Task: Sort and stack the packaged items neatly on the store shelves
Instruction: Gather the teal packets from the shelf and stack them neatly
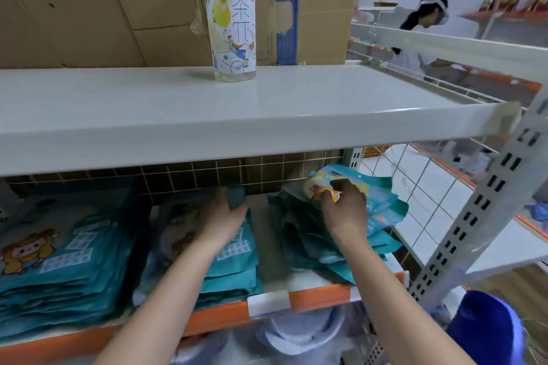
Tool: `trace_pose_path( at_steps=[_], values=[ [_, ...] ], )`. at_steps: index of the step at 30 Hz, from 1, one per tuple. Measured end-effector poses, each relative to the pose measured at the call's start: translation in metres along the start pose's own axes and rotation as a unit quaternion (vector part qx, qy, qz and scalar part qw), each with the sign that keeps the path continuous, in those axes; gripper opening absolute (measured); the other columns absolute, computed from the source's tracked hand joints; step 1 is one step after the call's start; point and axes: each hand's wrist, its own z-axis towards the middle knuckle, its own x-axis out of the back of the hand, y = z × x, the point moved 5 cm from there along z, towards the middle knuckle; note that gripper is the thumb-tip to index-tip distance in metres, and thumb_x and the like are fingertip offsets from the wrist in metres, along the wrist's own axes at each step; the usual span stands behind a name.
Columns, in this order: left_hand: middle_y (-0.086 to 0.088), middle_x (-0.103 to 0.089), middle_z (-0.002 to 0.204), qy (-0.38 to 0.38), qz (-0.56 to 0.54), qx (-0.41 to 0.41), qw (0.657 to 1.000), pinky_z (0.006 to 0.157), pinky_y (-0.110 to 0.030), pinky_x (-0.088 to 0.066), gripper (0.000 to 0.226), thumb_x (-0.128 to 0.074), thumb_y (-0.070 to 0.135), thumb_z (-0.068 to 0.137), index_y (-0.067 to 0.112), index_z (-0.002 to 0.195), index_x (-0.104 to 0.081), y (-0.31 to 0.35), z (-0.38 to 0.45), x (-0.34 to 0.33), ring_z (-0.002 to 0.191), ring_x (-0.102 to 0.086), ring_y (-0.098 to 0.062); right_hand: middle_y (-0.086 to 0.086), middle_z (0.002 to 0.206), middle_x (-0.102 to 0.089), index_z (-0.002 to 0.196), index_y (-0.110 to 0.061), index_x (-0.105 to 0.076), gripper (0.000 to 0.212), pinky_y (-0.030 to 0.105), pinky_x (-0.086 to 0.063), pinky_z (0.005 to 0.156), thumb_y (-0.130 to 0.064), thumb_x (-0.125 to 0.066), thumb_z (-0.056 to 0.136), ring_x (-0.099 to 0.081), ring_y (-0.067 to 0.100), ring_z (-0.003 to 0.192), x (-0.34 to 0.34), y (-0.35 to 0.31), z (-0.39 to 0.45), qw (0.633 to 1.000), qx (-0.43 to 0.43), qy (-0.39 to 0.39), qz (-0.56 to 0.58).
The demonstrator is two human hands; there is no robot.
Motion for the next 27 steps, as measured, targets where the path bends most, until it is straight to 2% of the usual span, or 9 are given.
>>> trace_pose_path(
  at_steps=[3,5,8,11,16,19,23,25,27],
  values=[
    [-0.010,-0.042,0.146,-0.045,0.003,-0.053,0.998,0.108,-0.037,-0.036,0.057,-0.055,0.037,0.092,0.013,0.142,-0.040,0.032,0.007,-0.033,0.133,-0.041,-0.027,0.011,0.121,-0.060,0.122,-0.009,-0.056,0.042,0.036,-0.044,0.084,-0.033,-0.056,0.088,-0.052,0.030,0.113,0.023,0.046,0.019,0.993,-0.105,0.040,-0.026],
    [-0.007,-0.038,0.149,-0.071,0.005,-0.079,0.994,0.110,-0.037,-0.033,0.056,-0.053,0.039,0.094,0.014,0.143,-0.040,0.052,0.011,-0.055,0.136,-0.036,-0.025,0.015,0.111,-0.059,0.114,-0.002,-0.055,0.047,0.035,-0.042,0.074,-0.039,-0.059,0.086,-0.055,0.032,0.102,0.029,0.069,0.028,0.986,-0.161,0.014,-0.047],
    [-0.003,-0.027,0.156,-0.082,0.079,-0.092,0.989,0.114,-0.044,-0.027,0.058,-0.047,0.050,0.093,0.022,0.144,-0.039,0.072,0.022,-0.084,0.141,-0.026,-0.026,0.011,0.080,-0.056,0.085,-0.003,-0.053,0.047,0.029,-0.034,0.051,-0.049,-0.062,0.084,-0.050,0.022,0.064,0.028,0.090,0.035,0.976,-0.212,-0.042,-0.015],
    [-0.001,-0.019,0.158,-0.097,0.150,-0.081,0.981,0.115,-0.048,-0.022,0.064,-0.040,0.060,0.092,0.027,0.146,-0.033,0.077,0.030,-0.100,0.144,-0.019,-0.028,0.008,0.072,-0.055,0.084,-0.003,-0.054,0.055,0.028,-0.027,0.046,-0.056,-0.065,0.080,-0.047,0.019,0.058,0.020,0.095,0.041,0.973,-0.220,-0.070,0.007],
    [-0.002,-0.046,0.142,-0.141,0.139,-0.052,0.979,0.105,-0.042,-0.034,0.063,-0.050,0.066,0.079,0.034,0.133,-0.044,0.082,0.036,-0.125,0.130,-0.041,-0.028,0.010,0.059,-0.061,0.079,0.003,-0.061,0.045,0.035,-0.052,0.054,-0.039,-0.076,0.076,-0.062,0.023,0.050,0.020,0.097,0.058,0.957,-0.240,-0.096,0.130],
    [-0.005,-0.052,0.130,-0.139,0.109,-0.015,0.984,0.101,-0.040,-0.034,0.061,-0.052,0.072,0.061,0.039,0.112,-0.056,0.078,0.039,-0.122,0.125,-0.044,-0.028,0.014,0.069,-0.062,0.084,0.003,-0.062,0.044,0.039,-0.055,0.059,-0.034,-0.081,0.068,-0.066,0.032,0.065,0.016,0.100,0.062,0.944,-0.256,-0.084,0.190],
    [0.010,-0.061,0.101,-0.127,0.083,-0.053,0.987,0.101,-0.040,-0.037,0.034,-0.062,0.063,0.072,0.032,0.085,-0.057,0.084,0.035,-0.123,0.107,-0.055,-0.020,0.021,0.080,-0.069,0.077,-0.005,-0.063,0.029,0.052,-0.056,0.069,-0.021,-0.078,0.058,-0.068,0.039,0.075,0.009,0.099,0.064,0.928,-0.265,-0.106,0.242],
    [0.010,-0.061,0.090,-0.135,0.044,-0.038,0.989,0.090,-0.037,-0.046,0.032,-0.060,0.061,0.077,0.030,0.079,-0.053,0.084,0.033,-0.125,0.093,-0.058,-0.016,0.024,0.088,-0.065,0.101,0.002,-0.057,0.036,0.040,-0.054,0.055,-0.009,-0.072,0.070,-0.064,0.035,0.068,0.013,0.090,0.063,0.905,-0.276,-0.127,0.298],
    [0.003,-0.060,0.093,-0.117,-0.010,-0.019,0.993,0.074,-0.032,-0.047,0.032,-0.058,0.058,0.082,0.027,0.086,-0.052,0.085,0.032,-0.119,0.085,-0.057,-0.015,0.021,0.093,-0.060,0.114,0.002,-0.049,0.034,0.033,-0.051,0.052,0.001,-0.061,0.082,-0.058,0.029,0.066,0.016,0.084,0.064,0.889,-0.271,-0.142,0.342]
  ],
)
